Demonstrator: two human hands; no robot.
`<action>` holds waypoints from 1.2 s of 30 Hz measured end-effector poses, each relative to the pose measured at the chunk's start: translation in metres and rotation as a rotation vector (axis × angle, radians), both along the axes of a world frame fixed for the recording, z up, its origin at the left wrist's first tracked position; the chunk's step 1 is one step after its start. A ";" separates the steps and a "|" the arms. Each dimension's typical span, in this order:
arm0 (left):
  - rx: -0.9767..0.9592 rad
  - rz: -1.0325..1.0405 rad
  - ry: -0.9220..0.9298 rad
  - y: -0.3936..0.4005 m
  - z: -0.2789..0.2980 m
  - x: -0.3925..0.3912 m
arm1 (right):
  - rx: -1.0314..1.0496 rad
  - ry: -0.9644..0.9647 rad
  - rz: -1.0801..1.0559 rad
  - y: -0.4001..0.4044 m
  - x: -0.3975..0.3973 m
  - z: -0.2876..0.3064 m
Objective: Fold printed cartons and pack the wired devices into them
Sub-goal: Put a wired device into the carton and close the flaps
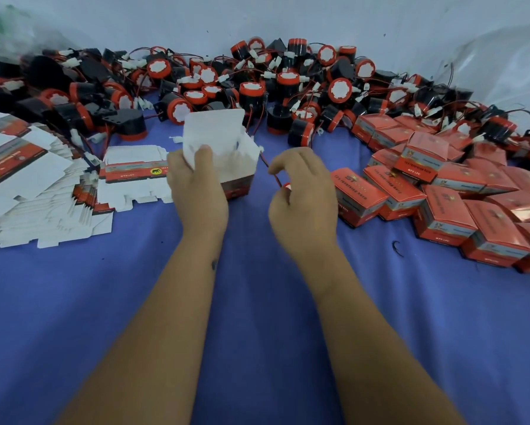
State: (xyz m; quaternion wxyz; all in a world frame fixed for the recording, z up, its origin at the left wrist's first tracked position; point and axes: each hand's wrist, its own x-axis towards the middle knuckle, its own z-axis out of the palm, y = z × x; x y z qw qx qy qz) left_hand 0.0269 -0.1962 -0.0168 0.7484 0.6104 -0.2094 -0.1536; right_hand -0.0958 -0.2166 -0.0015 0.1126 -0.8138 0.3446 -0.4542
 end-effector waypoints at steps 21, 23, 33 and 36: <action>0.216 -0.394 -0.327 0.004 -0.004 -0.011 | -0.117 -0.226 0.017 -0.005 0.000 -0.013; 0.192 -0.416 -0.274 0.004 -0.004 -0.009 | -0.025 -0.213 0.106 -0.005 -0.001 -0.014; 0.021 -0.571 -0.159 0.004 0.002 -0.018 | -0.130 0.106 -0.137 -0.003 0.001 -0.011; 0.013 -0.597 -0.141 0.004 0.001 -0.019 | -0.173 0.148 -0.129 -0.001 0.003 -0.012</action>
